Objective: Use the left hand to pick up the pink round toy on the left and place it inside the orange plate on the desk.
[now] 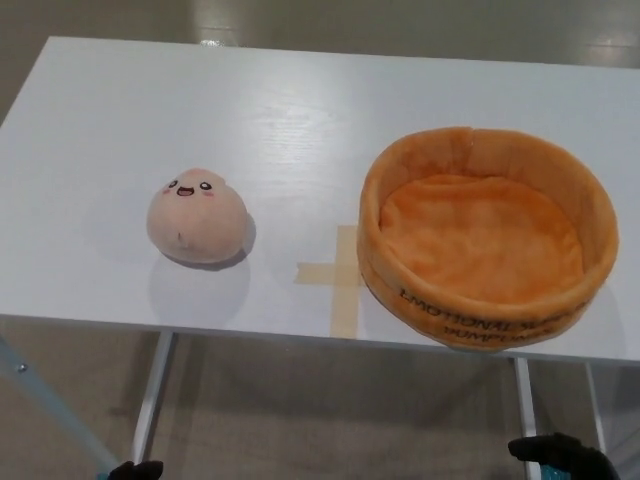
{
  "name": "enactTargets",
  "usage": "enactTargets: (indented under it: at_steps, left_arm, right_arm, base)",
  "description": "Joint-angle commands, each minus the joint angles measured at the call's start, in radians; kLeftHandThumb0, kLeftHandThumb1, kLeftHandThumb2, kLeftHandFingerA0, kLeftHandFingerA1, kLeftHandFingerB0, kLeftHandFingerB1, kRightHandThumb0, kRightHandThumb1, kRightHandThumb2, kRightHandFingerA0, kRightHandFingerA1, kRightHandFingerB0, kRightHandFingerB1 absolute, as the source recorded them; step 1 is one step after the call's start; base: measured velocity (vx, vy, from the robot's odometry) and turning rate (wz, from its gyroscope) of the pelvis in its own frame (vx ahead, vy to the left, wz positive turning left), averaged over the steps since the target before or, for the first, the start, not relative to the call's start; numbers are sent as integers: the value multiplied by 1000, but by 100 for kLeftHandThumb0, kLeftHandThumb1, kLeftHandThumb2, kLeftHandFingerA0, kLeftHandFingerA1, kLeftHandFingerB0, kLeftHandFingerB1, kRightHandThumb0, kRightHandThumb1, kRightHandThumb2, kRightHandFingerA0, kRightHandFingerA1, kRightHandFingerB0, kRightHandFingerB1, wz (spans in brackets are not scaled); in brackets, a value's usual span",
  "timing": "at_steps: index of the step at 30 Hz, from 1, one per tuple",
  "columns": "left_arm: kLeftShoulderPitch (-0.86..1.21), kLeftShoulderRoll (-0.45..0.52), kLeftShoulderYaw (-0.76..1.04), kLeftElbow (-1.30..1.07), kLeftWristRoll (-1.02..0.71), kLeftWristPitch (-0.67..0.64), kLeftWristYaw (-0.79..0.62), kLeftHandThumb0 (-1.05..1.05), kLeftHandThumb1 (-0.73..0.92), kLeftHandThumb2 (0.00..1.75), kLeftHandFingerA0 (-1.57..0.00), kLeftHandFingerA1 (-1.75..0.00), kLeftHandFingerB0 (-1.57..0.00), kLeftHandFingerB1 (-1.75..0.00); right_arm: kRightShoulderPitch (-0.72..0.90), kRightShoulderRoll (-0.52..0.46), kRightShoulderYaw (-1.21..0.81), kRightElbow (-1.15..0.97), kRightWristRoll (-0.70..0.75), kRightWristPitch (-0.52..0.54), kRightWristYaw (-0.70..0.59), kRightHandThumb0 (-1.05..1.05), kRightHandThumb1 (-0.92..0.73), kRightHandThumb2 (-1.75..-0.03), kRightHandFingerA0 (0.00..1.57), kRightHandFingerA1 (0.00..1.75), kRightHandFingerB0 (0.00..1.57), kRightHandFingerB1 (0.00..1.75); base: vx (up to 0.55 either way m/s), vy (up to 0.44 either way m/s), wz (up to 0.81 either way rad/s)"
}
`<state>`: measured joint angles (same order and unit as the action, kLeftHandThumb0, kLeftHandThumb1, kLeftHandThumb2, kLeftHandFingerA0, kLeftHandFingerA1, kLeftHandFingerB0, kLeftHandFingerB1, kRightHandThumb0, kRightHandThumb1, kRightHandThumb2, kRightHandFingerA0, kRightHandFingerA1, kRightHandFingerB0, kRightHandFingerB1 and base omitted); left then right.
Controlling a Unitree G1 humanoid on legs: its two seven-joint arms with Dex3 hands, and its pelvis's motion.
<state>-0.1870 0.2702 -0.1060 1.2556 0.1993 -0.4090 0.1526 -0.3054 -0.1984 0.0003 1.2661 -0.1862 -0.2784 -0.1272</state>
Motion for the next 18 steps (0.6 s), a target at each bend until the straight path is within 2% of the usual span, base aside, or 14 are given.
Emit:
enactTargets:
  at_steps: [1, 4, 5, 9, 18]
  left_arm:
    - [63, 33, -23, -35, 23, -82, -78, -42, 48, 64, -18, -38, -18, -34]
    - [100, 54, -31, -75, 17, -125, -128, -42, 47, 64, -18, -38, -18, -34]
    - [149, 79, -30, -138, -10, -146, -216, -23, 40, 92, -9, -52, -9, -50]
    - [247, 145, -54, -292, -32, -203, -354, -22, 40, 92, -10, -52, -10, -50]
    - [439, 256, -111, -769, -79, -215, -472, -26, 41, 94, -7, -51, -7, -49]
  right_arm:
    - [12, -6, 4, 10, -4, -15, -16, -25, -58, -57, 49, 84, 42, 72]
    - [6, -12, 4, 9, -5, -14, -14, -27, -57, -59, 49, 84, 42, 72]
    - [4, -13, -4, 8, 5, -19, -6, -27, -56, -58, 49, 86, 42, 73]
    - [-3, -18, -7, 11, 6, -16, 0, -26, -56, -57, 50, 85, 42, 73]
    - [-13, -17, -7, 13, 4, -3, 0, -23, -58, -56, 49, 86, 42, 72]
  base:
    - [0, 0, 0]
    - [0, 0, 0]
    - [0, 0, 0]
    - [0, 0, 0]
    - [0, 0, 0]
